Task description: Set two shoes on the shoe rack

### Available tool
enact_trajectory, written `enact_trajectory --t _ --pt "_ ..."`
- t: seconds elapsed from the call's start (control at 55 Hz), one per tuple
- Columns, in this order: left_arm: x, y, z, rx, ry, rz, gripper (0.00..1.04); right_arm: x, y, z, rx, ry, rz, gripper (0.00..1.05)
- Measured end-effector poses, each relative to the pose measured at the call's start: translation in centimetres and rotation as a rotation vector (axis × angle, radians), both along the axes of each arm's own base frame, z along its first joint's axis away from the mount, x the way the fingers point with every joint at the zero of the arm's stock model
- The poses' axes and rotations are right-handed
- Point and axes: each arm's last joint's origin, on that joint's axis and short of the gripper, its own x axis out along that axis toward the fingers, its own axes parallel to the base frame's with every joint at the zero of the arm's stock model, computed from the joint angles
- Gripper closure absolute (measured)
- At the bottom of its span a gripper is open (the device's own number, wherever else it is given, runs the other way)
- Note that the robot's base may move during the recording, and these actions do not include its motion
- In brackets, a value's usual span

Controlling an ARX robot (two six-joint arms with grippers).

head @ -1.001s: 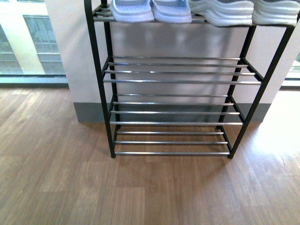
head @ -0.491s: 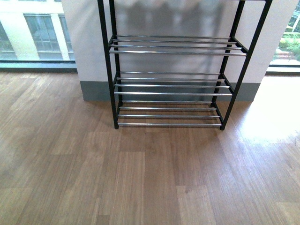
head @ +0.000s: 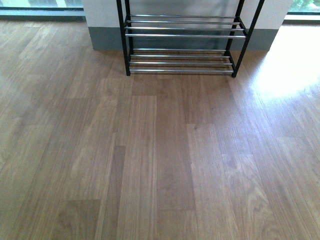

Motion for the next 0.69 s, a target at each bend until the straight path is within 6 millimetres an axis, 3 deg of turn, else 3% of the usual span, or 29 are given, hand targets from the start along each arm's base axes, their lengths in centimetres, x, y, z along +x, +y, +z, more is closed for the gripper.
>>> enact_trajectory --t 0.692 --pt "0.0 0.0 0.0 0.0 0.0 0.0 0.09 0.0 0.0 0.0 0.0 0.0 -0.001 0.09"
